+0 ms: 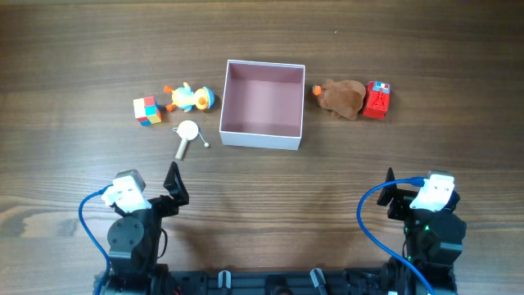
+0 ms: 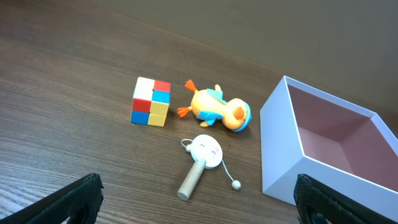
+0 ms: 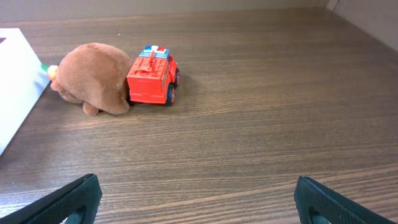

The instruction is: Pack container

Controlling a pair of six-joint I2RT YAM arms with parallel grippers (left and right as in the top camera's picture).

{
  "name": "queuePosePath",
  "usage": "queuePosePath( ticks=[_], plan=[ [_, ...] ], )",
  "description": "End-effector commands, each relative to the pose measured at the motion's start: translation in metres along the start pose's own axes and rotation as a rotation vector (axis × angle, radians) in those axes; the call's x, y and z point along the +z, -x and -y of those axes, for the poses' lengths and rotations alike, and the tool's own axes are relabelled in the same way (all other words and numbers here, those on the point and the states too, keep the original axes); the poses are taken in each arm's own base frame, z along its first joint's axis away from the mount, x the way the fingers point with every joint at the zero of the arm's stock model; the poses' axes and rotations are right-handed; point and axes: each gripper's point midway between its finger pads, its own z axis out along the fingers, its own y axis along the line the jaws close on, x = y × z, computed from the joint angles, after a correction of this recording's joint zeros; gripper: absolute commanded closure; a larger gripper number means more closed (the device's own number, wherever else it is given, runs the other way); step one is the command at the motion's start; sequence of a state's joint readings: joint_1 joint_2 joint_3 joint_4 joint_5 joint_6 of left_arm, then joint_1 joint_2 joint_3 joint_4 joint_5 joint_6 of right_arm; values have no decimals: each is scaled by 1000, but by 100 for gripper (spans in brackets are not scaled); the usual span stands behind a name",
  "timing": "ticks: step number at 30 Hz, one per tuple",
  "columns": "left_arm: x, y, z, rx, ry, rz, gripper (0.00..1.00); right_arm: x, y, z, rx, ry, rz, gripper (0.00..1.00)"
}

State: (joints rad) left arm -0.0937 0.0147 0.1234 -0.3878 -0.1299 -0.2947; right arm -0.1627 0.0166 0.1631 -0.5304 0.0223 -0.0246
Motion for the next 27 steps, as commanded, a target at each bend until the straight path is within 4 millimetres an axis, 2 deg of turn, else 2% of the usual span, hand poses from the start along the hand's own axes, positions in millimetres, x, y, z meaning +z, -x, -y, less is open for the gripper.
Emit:
queuePosePath(
  ticks=[1,21,26,27],
  plan=[
    [1,-2,3,-7,-16,0,0,1,-2,-2,3,12,3,0],
    [0,2,0,-2,1,17,0,1,-2,-2,3,12,3,0],
    [0,-5,10,-4,-61,-21,0,1,-1,-1,-52,9,4,0],
    [0,-6,10,-4,-61,-22,0,0,5,-10,-18,60,31,0]
  ],
)
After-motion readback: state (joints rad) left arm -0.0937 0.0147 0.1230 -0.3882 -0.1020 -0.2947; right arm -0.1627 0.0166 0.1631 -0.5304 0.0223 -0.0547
